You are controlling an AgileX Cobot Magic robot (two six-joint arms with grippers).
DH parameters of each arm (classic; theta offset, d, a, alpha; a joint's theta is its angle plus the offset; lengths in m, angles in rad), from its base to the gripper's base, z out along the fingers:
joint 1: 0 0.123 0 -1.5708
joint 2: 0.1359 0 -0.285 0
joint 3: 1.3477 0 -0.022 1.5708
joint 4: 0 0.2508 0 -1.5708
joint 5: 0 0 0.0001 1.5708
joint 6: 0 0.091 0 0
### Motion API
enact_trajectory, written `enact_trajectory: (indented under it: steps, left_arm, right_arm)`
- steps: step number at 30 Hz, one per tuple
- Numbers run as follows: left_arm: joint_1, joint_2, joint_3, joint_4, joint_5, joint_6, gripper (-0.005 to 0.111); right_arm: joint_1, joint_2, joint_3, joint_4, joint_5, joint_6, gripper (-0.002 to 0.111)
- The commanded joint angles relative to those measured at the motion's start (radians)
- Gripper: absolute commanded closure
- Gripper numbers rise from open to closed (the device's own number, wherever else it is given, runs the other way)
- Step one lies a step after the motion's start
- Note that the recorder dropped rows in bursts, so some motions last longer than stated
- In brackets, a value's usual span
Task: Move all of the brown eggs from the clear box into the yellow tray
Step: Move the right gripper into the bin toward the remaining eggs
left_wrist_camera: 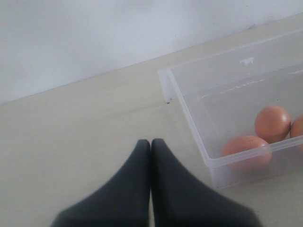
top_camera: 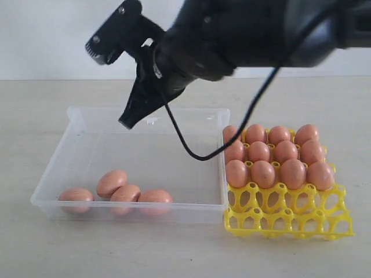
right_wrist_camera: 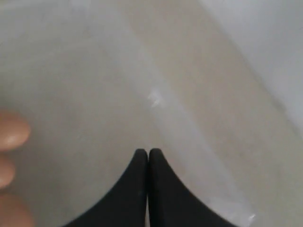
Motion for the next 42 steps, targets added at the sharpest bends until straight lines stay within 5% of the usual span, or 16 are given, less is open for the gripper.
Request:
enact_trajectory:
  steps: [1, 5, 9, 13, 15, 21, 26, 42]
  left_arm:
    - [0.001, -0.002, -0.001, -0.008, -0.008, 0.0, 0.111]
    - [0.001, -0.002, -0.001, -0.008, -0.008, 0.0, 0.111]
    - [0.001, -0.002, -0.001, -0.008, -0.008, 0.0, 0.111]
    - [0.001, -0.002, -0.001, -0.008, -0.008, 0.0, 0.111]
    - [0.001, -0.002, -0.001, -0.008, -0.008, 0.0, 0.111]
    - [0.001, -0.002, -0.001, -0.008, -0.008, 0.0, 0.111]
    - [0.001, -0.002, -0.001, -0.008, -0.008, 0.0, 0.111]
    - [0.001, -0.002, -0.001, -0.008, -0.008, 0.0, 0.111]
  right_arm:
    - [-0.02, 0.18, -0.283, 0.524, 0.539, -0.5, 0.108]
    - [-0.049, 0.322, -0.476, 0.704, 0.653, -0.427, 0.108]
    - [-0.049, 0.41, -0.531, 0.732, 0.462, -0.262, 0.105]
    - [-0.049, 0.456, -0.531, 0.821, 0.404, -0.236, 0.054]
    - [-0.049, 0.456, -0.531, 0.824, 0.412, -0.196, 0.047]
    - [-0.049, 0.456, -0.531, 0.669, 0.445, 0.175, 0.047]
    - [-0.049, 0.46, -0.531, 0.707, 0.537, 0.282, 0.047]
    - [-0.049, 0.562, -0.531, 0.87, 0.331, 0.363, 0.047]
